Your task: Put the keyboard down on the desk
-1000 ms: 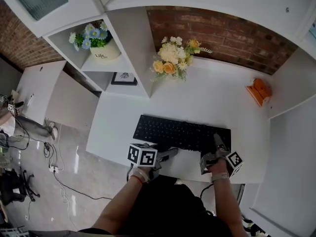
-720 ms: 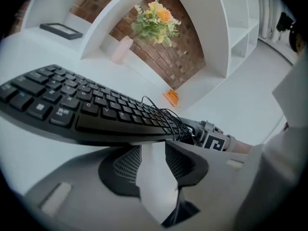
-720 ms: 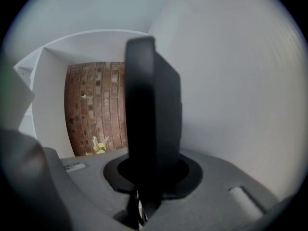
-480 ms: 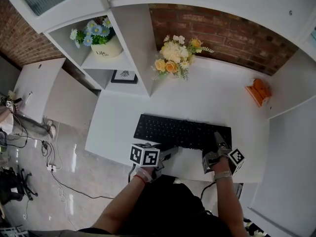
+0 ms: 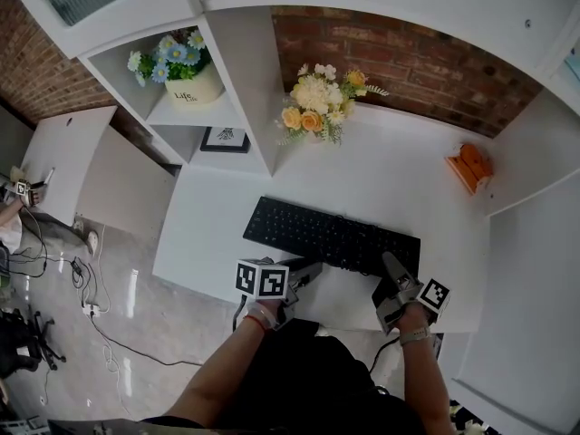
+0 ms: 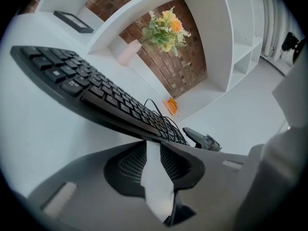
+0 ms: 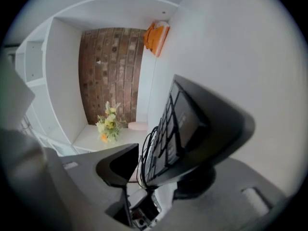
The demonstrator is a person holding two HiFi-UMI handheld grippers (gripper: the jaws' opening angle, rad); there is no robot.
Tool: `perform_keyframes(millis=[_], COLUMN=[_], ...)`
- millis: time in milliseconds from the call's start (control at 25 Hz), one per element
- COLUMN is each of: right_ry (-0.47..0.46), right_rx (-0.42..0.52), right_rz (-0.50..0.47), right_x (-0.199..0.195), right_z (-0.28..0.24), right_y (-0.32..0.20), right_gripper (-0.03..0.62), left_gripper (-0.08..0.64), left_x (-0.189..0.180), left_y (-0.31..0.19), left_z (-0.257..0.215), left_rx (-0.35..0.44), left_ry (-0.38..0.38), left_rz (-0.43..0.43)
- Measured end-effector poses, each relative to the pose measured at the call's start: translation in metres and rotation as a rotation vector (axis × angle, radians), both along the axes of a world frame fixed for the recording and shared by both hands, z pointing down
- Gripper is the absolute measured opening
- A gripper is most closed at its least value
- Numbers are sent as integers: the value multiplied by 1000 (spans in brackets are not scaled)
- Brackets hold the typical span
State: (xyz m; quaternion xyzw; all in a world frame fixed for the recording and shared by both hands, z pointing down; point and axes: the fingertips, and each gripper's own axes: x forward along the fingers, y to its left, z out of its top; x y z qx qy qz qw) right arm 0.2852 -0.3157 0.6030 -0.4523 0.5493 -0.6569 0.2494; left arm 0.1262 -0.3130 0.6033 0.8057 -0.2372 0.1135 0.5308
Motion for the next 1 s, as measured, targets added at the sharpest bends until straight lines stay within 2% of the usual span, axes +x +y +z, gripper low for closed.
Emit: perform_keyframes(millis=[280,440,560,800,1000], right_ry=[177,315,346,305,288], right_rx=[36,26,19,-7,-19], right_rz=[-330,-452,-462,-406,-394], right_x=[-16,-19,-17,-14,-13], right_z=[0,12,17,23,24], right_y=[33,47,51,56,58], right_gripper=[221,178,103,60,54], left_gripper=[79,51,44,19,-2], left_x=[1,1,1,1,1], left_y=[2,7,8,10,12], left_z=[6,15,18,27,27], left_rx=[-18,-41,-62,-146,-160], left_ry=[-18,-53,-63,-81,-88], left_rz=[1,6,2,-24,-17])
